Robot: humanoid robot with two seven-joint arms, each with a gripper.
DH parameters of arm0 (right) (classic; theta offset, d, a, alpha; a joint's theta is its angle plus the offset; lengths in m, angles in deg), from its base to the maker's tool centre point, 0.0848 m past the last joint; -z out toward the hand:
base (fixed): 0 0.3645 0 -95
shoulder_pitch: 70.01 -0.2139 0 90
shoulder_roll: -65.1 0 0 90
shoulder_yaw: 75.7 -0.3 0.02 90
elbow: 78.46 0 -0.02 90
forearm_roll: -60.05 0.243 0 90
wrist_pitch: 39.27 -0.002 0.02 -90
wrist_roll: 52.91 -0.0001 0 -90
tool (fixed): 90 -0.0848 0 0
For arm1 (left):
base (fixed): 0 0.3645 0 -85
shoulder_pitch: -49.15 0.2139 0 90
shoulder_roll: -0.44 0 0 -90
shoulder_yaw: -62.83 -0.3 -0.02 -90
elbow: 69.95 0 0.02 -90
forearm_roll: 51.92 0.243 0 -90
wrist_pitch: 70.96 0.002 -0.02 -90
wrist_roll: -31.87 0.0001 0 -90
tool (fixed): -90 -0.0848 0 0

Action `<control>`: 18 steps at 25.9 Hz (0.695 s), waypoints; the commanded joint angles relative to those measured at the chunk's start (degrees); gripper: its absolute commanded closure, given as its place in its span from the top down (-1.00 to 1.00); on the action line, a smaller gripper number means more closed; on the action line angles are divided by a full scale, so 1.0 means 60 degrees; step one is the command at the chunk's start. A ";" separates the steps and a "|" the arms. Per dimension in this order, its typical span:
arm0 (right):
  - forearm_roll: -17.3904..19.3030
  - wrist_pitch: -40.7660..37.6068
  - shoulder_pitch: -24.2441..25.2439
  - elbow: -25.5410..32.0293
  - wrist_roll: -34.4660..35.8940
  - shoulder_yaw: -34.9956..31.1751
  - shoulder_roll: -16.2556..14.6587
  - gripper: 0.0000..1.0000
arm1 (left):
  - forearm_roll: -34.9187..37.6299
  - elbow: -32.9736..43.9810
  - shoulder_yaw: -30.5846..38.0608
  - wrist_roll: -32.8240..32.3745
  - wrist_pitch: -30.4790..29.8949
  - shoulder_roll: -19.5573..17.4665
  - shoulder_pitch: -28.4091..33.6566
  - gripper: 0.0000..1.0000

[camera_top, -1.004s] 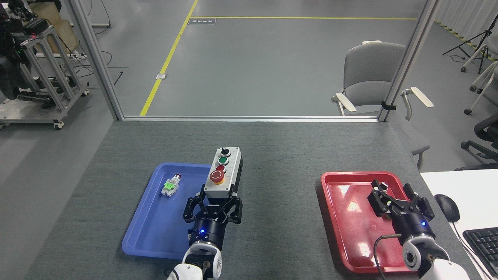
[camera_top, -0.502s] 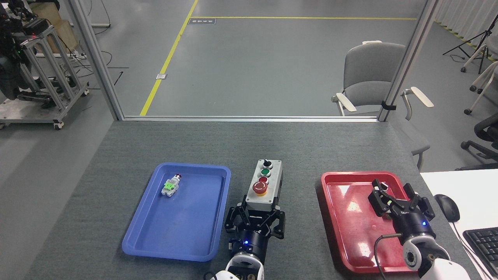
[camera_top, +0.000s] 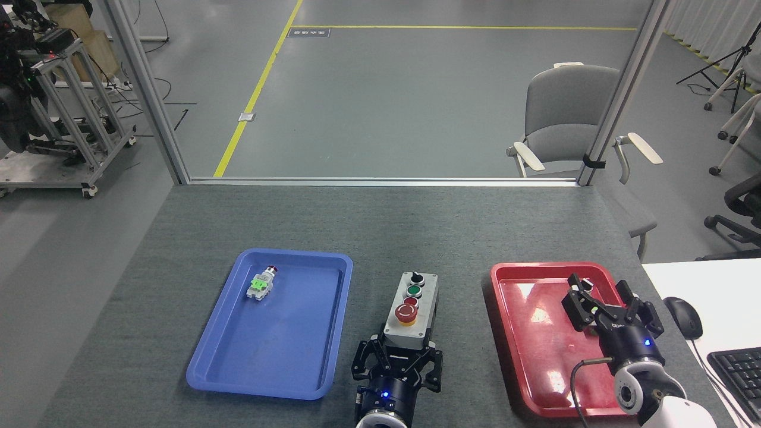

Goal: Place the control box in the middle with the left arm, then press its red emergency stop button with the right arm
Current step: 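Release the control box and pull the left gripper back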

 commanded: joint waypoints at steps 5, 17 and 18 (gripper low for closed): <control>0.0000 0.0046 0.0005 0.0003 0.0036 -0.0058 0.0001 1.00 | -0.0085 -0.0485 -0.0030 0.0695 -0.0002 0.0000 0.0001 -1.00; 0.0000 0.0046 0.0005 -0.0012 0.0021 -0.0043 0.0015 1.00 | -0.0261 -0.1510 -0.0529 0.0212 -0.1423 0.0000 -0.0234 -1.00; 0.0000 0.0046 0.0005 -0.0012 0.0036 -0.0043 0.0001 1.00 | -0.0276 -0.1642 -0.0528 0.0051 -0.1467 0.0000 -0.0278 -1.00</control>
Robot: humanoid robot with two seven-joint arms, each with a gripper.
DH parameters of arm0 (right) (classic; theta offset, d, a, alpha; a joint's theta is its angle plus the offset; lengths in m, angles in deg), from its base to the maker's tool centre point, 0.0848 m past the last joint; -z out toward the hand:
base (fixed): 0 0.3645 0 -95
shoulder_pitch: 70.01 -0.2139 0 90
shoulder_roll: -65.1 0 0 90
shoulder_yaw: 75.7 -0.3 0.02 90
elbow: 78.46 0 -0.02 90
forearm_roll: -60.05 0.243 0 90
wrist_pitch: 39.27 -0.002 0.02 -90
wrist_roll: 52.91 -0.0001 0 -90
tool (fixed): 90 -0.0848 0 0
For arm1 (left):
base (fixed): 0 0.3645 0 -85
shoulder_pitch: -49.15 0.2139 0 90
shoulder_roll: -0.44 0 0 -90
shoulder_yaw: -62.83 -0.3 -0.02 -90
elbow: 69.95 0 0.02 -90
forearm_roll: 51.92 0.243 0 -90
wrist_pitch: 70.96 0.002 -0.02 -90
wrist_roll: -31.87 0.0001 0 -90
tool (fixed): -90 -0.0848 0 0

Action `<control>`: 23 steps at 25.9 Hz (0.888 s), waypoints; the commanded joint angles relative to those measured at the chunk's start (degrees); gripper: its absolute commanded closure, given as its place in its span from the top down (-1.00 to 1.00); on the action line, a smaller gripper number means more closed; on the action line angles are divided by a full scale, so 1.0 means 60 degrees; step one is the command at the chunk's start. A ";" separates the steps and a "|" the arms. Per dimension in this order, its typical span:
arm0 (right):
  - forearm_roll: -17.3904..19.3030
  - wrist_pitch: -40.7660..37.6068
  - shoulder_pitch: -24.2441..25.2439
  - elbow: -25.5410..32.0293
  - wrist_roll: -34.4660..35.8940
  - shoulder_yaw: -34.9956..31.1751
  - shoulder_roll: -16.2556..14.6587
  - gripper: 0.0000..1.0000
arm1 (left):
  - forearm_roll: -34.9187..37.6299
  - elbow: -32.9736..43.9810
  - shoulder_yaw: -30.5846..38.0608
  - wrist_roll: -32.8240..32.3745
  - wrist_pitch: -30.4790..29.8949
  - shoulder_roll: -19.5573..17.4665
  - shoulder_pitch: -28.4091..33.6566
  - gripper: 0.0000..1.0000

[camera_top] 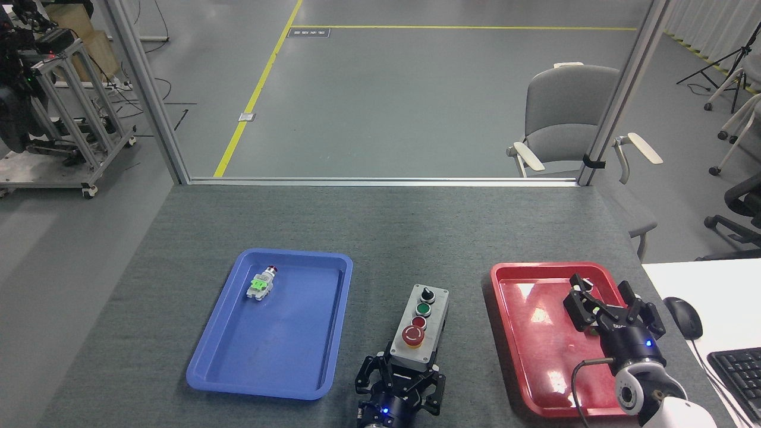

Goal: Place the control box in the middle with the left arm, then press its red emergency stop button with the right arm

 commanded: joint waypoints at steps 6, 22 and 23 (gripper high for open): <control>0.0000 0.0000 -0.0007 -0.0015 -0.0021 0.0000 -0.0040 1.00 | -0.0737 -0.0431 -0.0023 -0.0571 -0.1348 -0.0001 -0.0442 -1.00; 0.0000 -0.0029 -0.0022 -0.0015 0.0008 0.0059 -0.0113 0.99 | -0.0811 -0.0724 -0.0550 -0.0850 -0.1817 -0.0016 -0.1277 0.99; 0.0000 -0.0029 -0.0022 -0.0015 0.0008 0.0059 -0.0128 0.99 | -0.0811 -0.0709 -0.0550 -0.0864 -0.1803 -0.0016 -0.1263 0.99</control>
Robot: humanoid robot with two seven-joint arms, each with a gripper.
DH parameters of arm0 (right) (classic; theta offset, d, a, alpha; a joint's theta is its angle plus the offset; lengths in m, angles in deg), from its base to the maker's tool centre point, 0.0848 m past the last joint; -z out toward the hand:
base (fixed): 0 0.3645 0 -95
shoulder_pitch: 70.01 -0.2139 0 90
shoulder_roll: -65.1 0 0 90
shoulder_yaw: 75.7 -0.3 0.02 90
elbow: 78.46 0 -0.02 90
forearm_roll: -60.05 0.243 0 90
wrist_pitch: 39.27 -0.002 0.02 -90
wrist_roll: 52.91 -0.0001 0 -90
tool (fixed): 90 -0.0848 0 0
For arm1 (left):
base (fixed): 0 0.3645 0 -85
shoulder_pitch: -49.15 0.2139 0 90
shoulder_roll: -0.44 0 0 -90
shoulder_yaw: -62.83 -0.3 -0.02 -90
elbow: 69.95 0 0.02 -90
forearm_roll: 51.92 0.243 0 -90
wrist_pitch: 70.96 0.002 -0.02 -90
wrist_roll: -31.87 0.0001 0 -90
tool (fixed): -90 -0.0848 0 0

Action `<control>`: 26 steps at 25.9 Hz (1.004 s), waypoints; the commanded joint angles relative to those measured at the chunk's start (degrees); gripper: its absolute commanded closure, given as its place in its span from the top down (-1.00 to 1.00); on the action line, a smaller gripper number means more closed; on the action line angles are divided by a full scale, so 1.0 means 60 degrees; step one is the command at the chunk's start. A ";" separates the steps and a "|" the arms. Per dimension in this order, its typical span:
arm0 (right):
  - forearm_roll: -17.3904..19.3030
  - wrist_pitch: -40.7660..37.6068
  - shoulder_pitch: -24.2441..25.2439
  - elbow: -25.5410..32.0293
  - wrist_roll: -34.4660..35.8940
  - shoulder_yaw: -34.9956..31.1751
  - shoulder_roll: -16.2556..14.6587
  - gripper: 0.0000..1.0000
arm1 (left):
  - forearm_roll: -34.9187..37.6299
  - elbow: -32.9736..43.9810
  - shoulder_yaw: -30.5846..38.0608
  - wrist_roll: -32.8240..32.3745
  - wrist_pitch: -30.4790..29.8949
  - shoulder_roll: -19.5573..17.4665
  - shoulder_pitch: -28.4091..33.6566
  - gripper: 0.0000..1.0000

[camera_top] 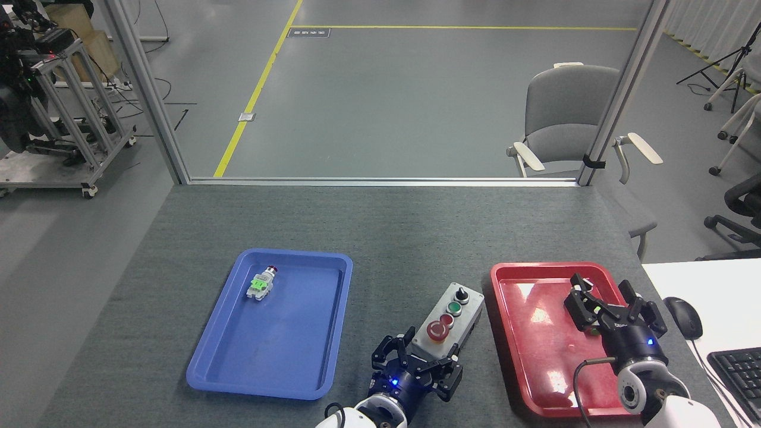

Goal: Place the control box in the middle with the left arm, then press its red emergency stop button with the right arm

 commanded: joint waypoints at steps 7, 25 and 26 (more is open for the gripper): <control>-0.0015 0.0138 -0.0059 -0.0029 0.0093 0.0019 -0.0033 0.87 | 0.0082 0.0944 0.0174 0.0267 0.0354 -0.0254 0.0548 0.99; -0.0586 -0.0492 -0.1832 -0.0673 0.0034 0.6273 0.0377 -1.00 | 0.0141 0.4519 0.2855 0.1337 0.0778 -0.4092 0.1632 1.00; -0.0586 -0.0521 -0.1832 -0.0673 0.0034 0.6625 0.0421 -1.00 | 0.0082 0.4606 0.3397 0.1234 0.0603 -0.4107 0.1794 1.00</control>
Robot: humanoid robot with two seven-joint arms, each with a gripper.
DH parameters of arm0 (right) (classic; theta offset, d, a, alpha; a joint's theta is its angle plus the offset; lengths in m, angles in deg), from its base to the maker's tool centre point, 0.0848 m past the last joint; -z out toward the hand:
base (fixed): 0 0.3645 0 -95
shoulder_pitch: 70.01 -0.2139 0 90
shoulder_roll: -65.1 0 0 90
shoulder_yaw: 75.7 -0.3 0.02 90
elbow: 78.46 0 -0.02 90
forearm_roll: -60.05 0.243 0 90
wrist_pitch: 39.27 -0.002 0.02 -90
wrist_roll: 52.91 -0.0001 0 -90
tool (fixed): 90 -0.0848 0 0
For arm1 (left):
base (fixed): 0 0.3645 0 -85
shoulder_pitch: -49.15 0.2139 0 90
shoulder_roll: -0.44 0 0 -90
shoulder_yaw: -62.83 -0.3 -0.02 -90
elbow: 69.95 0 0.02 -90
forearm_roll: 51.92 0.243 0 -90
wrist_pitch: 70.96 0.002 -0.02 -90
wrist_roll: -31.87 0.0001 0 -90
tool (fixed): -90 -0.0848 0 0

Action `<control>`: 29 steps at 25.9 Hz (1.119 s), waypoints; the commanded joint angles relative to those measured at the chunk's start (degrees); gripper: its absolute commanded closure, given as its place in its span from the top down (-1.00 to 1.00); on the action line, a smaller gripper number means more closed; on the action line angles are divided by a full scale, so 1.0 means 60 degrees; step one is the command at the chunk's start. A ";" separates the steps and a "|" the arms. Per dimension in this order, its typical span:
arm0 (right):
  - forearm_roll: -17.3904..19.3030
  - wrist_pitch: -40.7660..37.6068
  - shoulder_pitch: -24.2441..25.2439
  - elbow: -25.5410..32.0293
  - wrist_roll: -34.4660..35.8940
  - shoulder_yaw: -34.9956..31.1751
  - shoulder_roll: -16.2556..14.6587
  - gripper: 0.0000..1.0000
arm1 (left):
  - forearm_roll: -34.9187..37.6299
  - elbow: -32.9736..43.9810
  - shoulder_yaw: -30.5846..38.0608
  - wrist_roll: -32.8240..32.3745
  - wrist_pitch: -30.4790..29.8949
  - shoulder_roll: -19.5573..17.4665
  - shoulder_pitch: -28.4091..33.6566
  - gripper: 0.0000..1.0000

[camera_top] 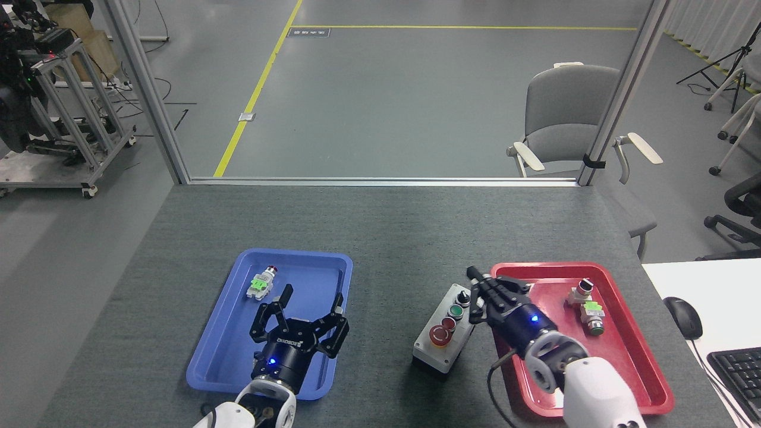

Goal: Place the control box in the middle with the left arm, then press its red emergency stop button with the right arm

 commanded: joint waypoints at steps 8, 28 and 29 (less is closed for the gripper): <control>-0.0062 0.0019 -0.0056 -0.0194 -0.0006 0.1801 0.0245 -1.00 | 0.0344 0.0657 0.3168 -0.0070 -0.1008 -0.0803 0.1329 0.99; -0.0135 0.0034 0.0149 -0.0589 -0.0006 0.1757 0.0186 -1.00 | 0.2220 0.0686 0.3827 -0.1622 -0.3351 -0.0949 0.1300 0.99; -0.0193 0.0034 0.0135 -0.0721 -0.0006 0.1757 0.0230 -1.00 | 0.2205 0.0788 0.3856 -0.1857 -0.3308 -0.0949 0.1329 0.99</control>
